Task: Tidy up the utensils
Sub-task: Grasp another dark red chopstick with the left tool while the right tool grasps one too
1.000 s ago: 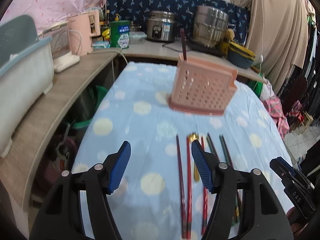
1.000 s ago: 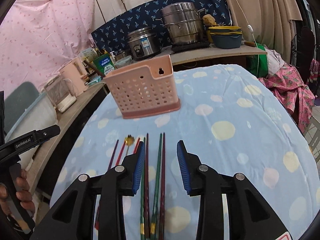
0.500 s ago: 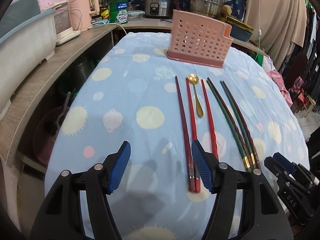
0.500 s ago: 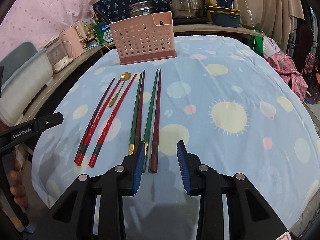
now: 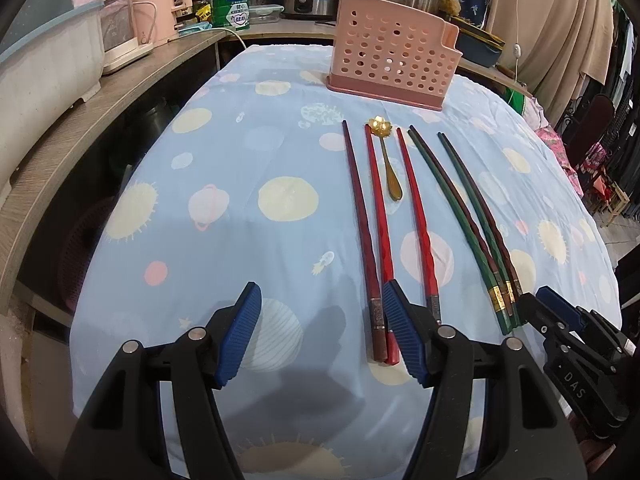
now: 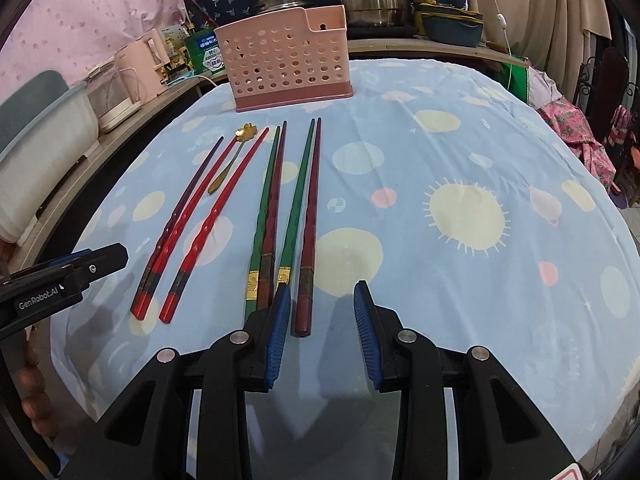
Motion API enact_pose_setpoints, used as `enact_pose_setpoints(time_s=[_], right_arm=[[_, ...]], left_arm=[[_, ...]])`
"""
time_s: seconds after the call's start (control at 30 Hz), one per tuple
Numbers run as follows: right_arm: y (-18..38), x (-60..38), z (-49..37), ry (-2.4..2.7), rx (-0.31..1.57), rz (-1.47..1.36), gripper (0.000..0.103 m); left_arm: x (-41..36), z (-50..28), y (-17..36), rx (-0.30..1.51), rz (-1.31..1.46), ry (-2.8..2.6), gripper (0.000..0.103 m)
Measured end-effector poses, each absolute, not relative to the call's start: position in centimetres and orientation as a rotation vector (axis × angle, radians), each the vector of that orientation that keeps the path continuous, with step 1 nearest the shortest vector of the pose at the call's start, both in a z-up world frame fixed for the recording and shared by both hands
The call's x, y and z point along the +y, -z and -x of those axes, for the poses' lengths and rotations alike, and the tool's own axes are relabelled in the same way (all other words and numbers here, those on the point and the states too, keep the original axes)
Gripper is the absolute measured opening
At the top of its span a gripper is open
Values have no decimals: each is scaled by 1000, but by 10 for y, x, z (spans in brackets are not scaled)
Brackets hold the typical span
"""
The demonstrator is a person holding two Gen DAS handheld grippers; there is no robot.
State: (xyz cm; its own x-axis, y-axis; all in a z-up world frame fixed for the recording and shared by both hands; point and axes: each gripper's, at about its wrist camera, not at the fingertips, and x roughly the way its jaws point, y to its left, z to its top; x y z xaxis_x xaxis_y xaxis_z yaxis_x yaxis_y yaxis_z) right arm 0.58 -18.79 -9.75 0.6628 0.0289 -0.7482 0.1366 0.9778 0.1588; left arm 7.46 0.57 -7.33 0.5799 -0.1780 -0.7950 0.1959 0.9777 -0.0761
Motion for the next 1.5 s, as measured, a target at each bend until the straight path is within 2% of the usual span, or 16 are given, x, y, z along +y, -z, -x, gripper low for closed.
enact_pose_setpoints(time_s=[0.3, 0.77, 1.17, 1.27, 1.33, 1.5], right_arm=[[101, -187, -8, 70, 845, -193, 29], [102, -188, -8, 69, 843, -199, 29], [102, -187, -8, 73, 841, -192, 29], [101, -186, -7, 76, 840, -185, 29], [101, -184, -7, 80, 840, -173, 28], [102, -182, -7, 84, 839, -150, 17]], left_arm=[[0, -79, 82, 947, -30, 219, 60], [-2, -82, 94, 957, -61, 208, 62], [4, -82, 97, 948, -80, 166, 59], [4, -80, 97, 946, -78, 173, 53], [4, -79, 96, 943, -81, 177, 43], [8, -79, 95, 947, -58, 189, 26]])
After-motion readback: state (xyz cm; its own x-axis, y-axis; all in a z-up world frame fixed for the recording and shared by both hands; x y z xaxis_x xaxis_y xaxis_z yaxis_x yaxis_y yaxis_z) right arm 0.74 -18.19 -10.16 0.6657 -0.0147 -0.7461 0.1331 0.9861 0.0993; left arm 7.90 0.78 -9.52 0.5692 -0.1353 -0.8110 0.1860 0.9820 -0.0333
